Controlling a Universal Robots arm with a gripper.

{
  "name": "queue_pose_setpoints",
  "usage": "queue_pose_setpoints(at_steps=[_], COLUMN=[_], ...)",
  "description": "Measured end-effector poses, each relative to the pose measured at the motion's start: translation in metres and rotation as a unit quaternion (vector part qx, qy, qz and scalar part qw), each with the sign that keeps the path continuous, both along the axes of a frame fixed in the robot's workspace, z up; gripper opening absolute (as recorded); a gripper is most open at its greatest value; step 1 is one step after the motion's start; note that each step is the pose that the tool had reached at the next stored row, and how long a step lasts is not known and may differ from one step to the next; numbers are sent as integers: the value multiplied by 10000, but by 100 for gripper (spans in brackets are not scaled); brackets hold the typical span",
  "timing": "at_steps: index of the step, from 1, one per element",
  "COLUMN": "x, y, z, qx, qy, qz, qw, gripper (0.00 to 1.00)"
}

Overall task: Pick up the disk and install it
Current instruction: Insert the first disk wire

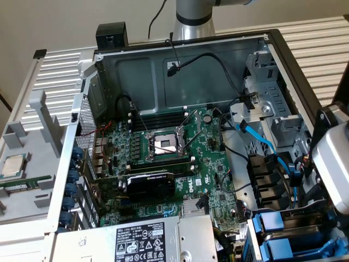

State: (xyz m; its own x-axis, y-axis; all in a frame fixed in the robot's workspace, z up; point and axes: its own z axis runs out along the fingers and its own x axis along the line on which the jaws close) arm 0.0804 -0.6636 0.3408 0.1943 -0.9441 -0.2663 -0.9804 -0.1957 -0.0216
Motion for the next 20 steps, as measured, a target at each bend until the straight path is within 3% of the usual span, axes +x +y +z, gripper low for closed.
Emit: queue_pose_setpoints(at_steps=[11, 15, 20], x=[-1, -1, 0], y=[-2, -6, -6], z=[-6, -5, -5], qx=[23, 49, 56], qy=[15, 17, 20], qz=[0, 0, 0], qw=[10000, 10000, 10000], gripper=[38, 17, 17])
